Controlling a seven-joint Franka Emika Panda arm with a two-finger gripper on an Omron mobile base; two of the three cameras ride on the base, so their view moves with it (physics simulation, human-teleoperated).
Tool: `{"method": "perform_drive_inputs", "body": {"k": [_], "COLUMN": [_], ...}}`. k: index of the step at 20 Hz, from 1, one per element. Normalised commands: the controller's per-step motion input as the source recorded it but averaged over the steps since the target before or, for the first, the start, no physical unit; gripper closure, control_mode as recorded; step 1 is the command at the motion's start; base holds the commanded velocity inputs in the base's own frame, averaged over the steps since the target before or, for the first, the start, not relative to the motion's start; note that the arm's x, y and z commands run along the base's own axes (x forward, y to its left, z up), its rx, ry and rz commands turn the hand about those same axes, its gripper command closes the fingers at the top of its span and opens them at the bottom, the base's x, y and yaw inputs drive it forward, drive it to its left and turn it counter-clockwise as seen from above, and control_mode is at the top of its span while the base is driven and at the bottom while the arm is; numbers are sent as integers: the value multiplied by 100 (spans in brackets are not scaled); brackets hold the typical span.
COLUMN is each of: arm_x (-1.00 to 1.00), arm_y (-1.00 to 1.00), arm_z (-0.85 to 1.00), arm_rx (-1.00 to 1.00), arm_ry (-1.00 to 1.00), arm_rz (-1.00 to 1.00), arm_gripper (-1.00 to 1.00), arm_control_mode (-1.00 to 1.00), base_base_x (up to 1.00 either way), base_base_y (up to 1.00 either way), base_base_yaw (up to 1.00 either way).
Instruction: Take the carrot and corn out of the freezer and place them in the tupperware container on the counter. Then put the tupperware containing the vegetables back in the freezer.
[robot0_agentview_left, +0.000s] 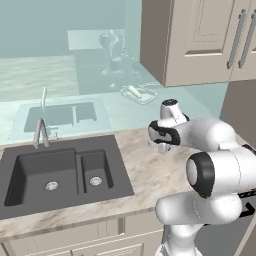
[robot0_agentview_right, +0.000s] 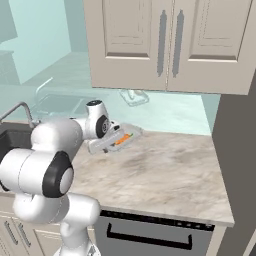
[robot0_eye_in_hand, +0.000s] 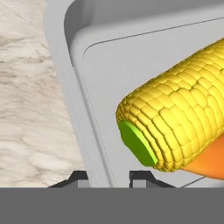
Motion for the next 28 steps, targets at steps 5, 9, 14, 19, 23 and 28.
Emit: {"method": "perform_drive_inputs", "body": {"k": [5, 9, 14, 19, 23, 28], "arm_x": [-63, -56, -43, -41, -46, -57], "arm_y": [0, 0, 0, -2, -9, -23], "arm_z": [39, 73, 70, 36, 28, 30], "arm_rx": [-4, 0, 0, 0, 0, 0], "arm_ry": [0, 1, 0, -4, -6, -6], "arm_rz": [22, 10, 8, 7, 7, 13], "arm_gripper": [100, 100, 100, 100, 100, 100], "arm_control_mode": [-100, -100, -100, -100, -100, -100], "base_base_x": [0, 0, 0, 0, 0, 0], "base_base_y": [0, 0, 0, 0, 0, 0], "base_base_yaw": [0, 0, 0, 0, 0, 0]}}
